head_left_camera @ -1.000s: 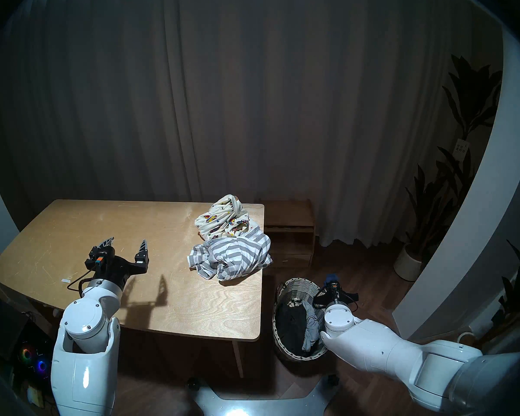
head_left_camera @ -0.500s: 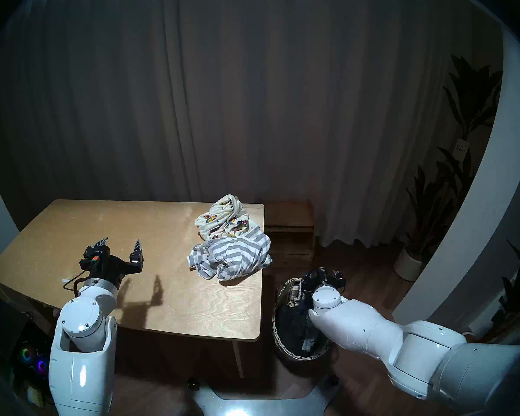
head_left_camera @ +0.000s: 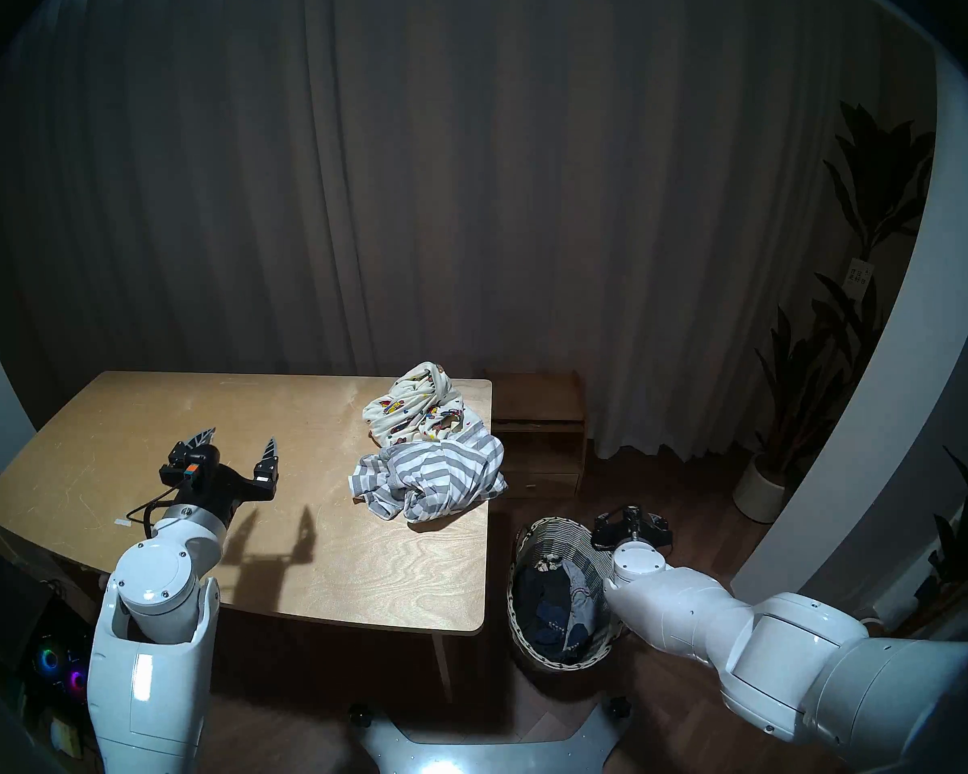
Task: Toss clothes into the laundry hamper
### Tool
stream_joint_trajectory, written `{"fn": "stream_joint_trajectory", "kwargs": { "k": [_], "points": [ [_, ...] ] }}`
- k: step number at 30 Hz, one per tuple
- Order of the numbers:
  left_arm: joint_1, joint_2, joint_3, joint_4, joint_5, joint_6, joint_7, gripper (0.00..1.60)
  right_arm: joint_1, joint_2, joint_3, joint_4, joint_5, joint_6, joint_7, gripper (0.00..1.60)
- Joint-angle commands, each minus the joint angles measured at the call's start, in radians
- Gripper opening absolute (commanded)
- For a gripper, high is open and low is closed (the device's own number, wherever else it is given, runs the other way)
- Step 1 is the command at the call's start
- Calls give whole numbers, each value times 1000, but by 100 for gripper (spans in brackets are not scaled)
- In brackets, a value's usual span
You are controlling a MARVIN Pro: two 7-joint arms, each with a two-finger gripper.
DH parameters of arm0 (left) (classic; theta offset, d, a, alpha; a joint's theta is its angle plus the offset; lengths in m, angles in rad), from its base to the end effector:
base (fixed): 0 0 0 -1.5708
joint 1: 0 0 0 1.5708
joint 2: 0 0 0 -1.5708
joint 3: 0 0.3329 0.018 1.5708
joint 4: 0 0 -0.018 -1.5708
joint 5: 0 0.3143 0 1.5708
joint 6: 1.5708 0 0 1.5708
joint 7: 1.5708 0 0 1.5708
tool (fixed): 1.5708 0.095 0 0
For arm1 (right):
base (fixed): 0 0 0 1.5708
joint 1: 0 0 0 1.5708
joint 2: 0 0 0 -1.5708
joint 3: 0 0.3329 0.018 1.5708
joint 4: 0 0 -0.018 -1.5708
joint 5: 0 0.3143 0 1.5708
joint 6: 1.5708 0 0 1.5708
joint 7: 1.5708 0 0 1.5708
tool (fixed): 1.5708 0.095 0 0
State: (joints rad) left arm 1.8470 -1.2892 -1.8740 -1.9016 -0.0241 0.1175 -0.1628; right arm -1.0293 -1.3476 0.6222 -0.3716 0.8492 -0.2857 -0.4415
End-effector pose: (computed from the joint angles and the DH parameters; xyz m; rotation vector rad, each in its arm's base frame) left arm 0.3319 0.1672 -0.2901 -2.0679 0.2622 -1.9801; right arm 0.4654 -0.0793 -0.5539 2.4208 -0.1296 1.4267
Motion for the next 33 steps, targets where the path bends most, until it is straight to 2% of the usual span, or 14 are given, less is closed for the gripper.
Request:
{"fn": "stream_joint_trajectory", "kwargs": {
  "k": [1, 7, 14, 23, 25, 26, 27, 28, 33],
  "points": [
    [-112, 112, 17, -14, 22, 13, -61, 160, -61, 49, 17, 3, 14, -54, -14, 160],
    [-163, 170, 27, 18, 32, 37, -91, 160, -112, 57, 25, 21, 31, -66, -21, 160],
    [-233, 199, 80, 89, 72, 68, -104, 160, -166, 44, 24, 21, 43, -79, -20, 160],
    [-318, 201, 171, 167, 112, 97, -112, 160, -213, 35, 20, 7, 52, -98, -19, 160],
    [-358, 197, 195, 191, 121, 107, -116, 160, -221, 34, 19, 3, 54, -103, -20, 160],
    [-337, 199, 199, 188, 123, 106, -114, 160, -224, 34, 19, 1, 55, -105, -21, 160],
    [-377, 195, 217, 208, 129, 114, -119, 160, -227, 34, 19, -1, 56, -109, -21, 160],
    [-357, 196, 221, 204, 131, 112, -117, 160, -230, 35, 18, -2, 57, -111, -22, 160],
    [-412, 181, 277, 245, 148, 127, -122, 160, -245, 36, 17, -10, 61, -124, -25, 160]
  ]
}}
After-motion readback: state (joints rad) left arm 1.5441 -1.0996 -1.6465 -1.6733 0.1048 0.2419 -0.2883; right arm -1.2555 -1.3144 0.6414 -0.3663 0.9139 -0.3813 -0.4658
